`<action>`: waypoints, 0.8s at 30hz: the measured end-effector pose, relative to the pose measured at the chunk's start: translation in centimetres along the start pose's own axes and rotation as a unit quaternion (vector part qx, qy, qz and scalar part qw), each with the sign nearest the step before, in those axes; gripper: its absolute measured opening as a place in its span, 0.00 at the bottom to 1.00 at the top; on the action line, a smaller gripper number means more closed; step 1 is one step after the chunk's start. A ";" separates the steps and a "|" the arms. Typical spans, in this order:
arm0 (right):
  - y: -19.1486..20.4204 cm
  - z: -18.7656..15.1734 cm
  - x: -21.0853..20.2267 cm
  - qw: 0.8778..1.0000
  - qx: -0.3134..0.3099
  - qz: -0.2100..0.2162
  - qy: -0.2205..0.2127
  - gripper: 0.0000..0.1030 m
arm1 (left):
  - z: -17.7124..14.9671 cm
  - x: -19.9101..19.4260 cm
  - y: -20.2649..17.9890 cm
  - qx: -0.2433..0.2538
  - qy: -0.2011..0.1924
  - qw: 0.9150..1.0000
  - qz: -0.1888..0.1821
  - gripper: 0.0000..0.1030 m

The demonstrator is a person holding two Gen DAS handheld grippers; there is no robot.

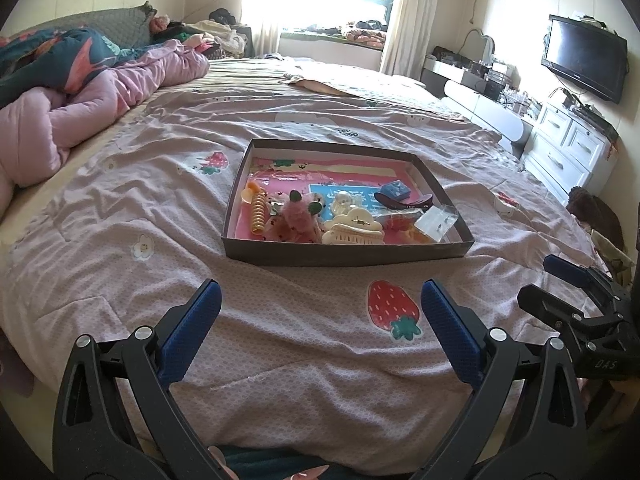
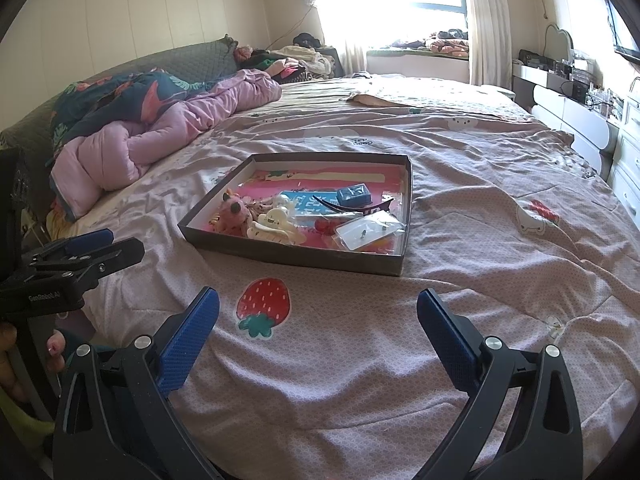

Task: Organize jewelry

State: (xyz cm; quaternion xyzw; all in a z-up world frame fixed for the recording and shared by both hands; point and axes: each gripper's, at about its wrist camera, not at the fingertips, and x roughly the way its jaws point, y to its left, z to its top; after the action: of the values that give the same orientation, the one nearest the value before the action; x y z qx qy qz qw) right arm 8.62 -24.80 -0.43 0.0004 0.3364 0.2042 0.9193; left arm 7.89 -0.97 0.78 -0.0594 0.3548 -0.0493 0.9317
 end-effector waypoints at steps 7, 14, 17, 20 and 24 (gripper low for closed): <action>0.0 0.0 -0.1 1.000 -0.001 -0.001 0.001 0.94 | 0.1 -0.1 0.2 0.002 0.002 1.000 0.003 0.89; 0.0 0.0 0.0 1.000 -0.001 -0.001 0.000 0.94 | 0.2 -0.1 0.4 0.002 0.003 1.000 0.003 0.89; 0.1 0.0 0.0 1.000 -0.001 -0.001 0.000 0.94 | 0.1 0.0 0.1 0.002 0.003 1.000 0.002 0.89; 0.0 0.0 0.0 1.000 0.000 -0.001 0.000 0.94 | 0.1 -0.1 0.4 0.004 0.002 1.000 0.002 0.89; -0.1 0.0 -0.1 1.000 -0.003 -0.004 -0.001 0.94 | -0.1 0.0 0.4 0.009 0.000 1.000 0.002 0.89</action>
State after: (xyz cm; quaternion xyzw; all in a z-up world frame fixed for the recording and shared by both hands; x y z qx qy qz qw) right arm 8.59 -24.89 -0.33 -0.0039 0.3346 0.2013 0.9206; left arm 7.81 -0.57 0.66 -0.0502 0.3541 -0.0508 0.9325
